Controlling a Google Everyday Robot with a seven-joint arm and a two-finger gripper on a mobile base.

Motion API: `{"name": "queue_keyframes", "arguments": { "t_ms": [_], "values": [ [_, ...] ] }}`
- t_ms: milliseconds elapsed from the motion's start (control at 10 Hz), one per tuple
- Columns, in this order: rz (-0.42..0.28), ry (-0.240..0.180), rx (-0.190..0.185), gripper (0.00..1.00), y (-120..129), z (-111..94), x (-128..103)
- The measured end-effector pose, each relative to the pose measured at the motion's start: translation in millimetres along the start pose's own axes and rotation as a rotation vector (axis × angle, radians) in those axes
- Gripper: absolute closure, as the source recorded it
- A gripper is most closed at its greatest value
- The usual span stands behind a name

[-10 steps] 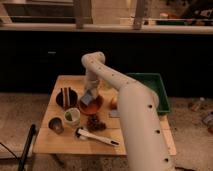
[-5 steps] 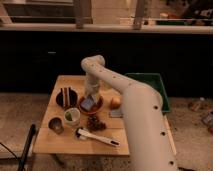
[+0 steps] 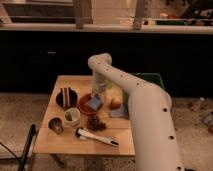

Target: Wipe red bowl with sponge

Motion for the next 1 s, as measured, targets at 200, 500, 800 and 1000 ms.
{"name": "queue_keyframes", "arguments": {
  "t_ms": [200,500,800,1000],
  "values": [
    [0.033,0.015,0.019,1.00,4.4,-6.4,10.6],
    [0.026,0.029,0.071,1.00,-10.6,-10.6,9.6],
    [-0.050,0.011,0.100,1.00,-31.1,-5.9,-14.0],
    [-0.086,0.002,0.117,1.00,-31.5,-4.8,-25.9]
  ]
}}
